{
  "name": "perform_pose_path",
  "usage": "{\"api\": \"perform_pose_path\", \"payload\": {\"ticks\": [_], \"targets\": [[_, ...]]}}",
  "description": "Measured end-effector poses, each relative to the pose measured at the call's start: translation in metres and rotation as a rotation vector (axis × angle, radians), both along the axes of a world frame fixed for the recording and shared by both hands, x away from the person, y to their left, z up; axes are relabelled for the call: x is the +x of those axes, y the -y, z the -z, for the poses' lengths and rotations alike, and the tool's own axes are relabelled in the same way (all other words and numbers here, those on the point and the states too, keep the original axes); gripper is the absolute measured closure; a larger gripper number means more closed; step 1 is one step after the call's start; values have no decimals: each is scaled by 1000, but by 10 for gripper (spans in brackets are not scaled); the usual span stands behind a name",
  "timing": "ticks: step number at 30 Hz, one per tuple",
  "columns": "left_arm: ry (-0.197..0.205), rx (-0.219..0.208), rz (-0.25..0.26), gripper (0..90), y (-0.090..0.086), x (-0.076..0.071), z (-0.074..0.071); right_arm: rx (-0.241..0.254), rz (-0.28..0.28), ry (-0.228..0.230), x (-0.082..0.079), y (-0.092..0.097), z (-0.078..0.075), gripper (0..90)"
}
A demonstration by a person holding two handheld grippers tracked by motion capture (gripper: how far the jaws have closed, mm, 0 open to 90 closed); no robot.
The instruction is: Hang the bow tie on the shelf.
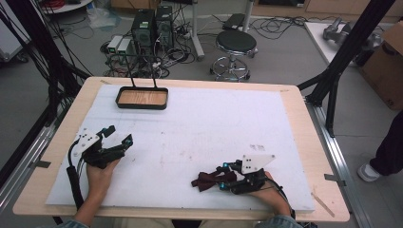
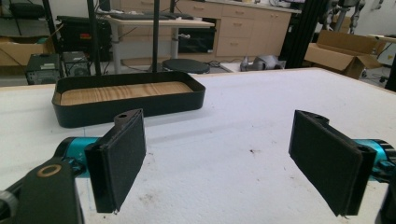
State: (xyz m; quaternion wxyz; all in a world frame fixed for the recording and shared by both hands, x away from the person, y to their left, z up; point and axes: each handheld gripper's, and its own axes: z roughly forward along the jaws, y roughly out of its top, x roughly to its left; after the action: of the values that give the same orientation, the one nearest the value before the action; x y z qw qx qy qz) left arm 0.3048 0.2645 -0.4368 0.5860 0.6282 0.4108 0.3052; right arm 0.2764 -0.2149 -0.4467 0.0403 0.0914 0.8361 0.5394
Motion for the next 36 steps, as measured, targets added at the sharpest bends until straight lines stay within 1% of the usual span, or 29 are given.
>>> {"api": "perform_pose_path", "payload": {"ticks": [1, 3, 6, 8, 10, 11, 15, 16, 17, 19, 20, 22, 23, 24, 25, 28, 29, 32, 36], "targets": [[0, 0, 0, 191, 0, 0, 0, -24, -15, 9, 0, -2, 0, 550], [-1, -1, 0, 191, 0, 0, 0, -30, -15, 8, -1, -3, 0, 554], [-1, -4, -1, 191, 0, 0, 0, -66, -24, 14, -1, -7, 0, 574], [0, -3, -1, 191, 0, 0, 0, -69, -22, 15, -2, -7, 1, 577], [-1, -3, -1, 191, 0, 0, 0, -91, -22, 14, -1, -9, 1, 582], [-2, -2, -2, 191, 0, 0, 0, -91, -22, 14, -1, -9, 1, 582], [-4, -4, -6, 191, 0, 1, 0, -124, -29, 16, -2, -13, 1, 584], [-6, -4, -5, 191, -1, 1, 0, -124, -29, 16, -2, -13, 1, 584], [-5, -4, -6, 191, -1, 1, 0, -134, -31, 15, -2, -13, 1, 596], [-5, -3, -6, 191, -1, 1, 0, -136, -30, 17, -2, -14, 2, 600], [-6, -2, -6, 191, -1, 1, 0, -154, -28, 23, -2, -15, 2, 615], [-6, -3, -6, 191, -1, 1, 0, -162, -32, 22, -2, -16, 2, 621], [-6, -2, -6, 191, -1, 1, 0, -178, -34, 27, -2, -18, 3, 635], [-7, -2, -6, 191, -1, 1, 0, -178, -34, 27, -2, -18, 3, 635], [-6, -2, -7, 191, -1, 1, 0, -194, -36, 32, -3, -19, 3, 656], [-7, -4, -6, 191, -1, 1, 0, -199, -35, 29, -3, -20, 3, 676], [-7, -3, -6, 191, -1, 1, 0, -202, -33, 37, -3, -20, 3, 694], [-7, -2, -7, 191, -1, 1, 0, -192, -24, 43, -3, -19, 3, 741], [-7, -4, -7, 191, -1, 1, 1, -179, -7, 38, -3, -17, 2, 752]]}}
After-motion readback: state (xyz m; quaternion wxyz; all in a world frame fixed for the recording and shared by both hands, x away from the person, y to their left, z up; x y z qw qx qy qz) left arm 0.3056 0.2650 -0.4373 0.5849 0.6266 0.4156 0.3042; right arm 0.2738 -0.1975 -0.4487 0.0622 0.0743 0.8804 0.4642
